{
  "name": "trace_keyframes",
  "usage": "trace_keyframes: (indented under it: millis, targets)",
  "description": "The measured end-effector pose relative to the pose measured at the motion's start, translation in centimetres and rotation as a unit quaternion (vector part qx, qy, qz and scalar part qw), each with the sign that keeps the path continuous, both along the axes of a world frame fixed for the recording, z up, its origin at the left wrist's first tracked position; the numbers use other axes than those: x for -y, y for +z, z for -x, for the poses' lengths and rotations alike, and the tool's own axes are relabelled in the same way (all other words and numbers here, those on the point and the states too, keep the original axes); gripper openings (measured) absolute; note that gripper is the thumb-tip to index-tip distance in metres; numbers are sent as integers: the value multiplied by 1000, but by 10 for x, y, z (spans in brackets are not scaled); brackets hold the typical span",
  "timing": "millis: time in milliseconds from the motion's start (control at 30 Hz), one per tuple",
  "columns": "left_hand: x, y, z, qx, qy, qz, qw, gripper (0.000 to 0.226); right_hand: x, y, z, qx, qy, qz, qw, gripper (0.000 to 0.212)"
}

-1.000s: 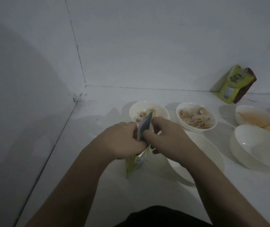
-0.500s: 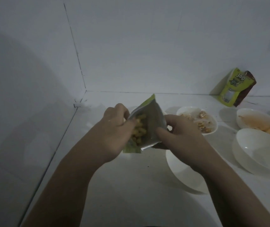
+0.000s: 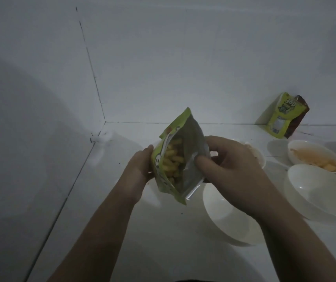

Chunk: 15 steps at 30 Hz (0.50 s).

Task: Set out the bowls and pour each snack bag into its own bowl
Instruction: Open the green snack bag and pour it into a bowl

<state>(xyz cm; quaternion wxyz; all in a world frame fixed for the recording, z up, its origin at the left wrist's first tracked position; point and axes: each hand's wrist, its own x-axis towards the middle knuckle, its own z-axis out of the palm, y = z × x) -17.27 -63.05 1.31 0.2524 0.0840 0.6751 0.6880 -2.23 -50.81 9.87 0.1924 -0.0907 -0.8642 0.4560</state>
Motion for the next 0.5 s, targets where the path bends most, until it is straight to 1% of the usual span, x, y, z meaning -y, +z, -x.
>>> trace_keyframes:
  millis: [100, 133, 167, 233, 300, 367, 433, 467, 500]
  targets:
    - [-2, 4, -7, 40, 30, -92, 994, 28, 1, 2, -4, -7, 1, 20, 1000, 18]
    - [-2, 7, -10, 43, 32, -103, 993, 29, 2, 2, -5, -7, -1, 14, 1000, 21]
    - [-2, 7, -11, 46, 36, -107, 993, 30, 3, 2, -6, -1, -1, -6, 1000, 30]
    - [-4, 5, -13, 51, 57, -118, 990, 30, 6, 6, -9, 51, 10, -71, 996, 45]
    - [-6, 4, -13, 58, 87, -141, 985, 32, 7, 7, -13, 101, 24, -101, 989, 53]
    - [-7, 2, -7, 84, 119, -172, 974, 36, 2, 4, -14, 100, 2, -115, 988, 50]
    - [-11, 0, -2, 122, 101, -219, 963, 54, -3, -1, -15, 93, -22, -124, 988, 47]
    - [-13, 0, -2, 131, 88, -231, 960, 59, -6, -4, -16, 94, -26, -117, 988, 45]
    - [-15, -1, -1, 135, 88, -221, 962, 56, -8, -7, -17, 100, -30, -109, 989, 42]
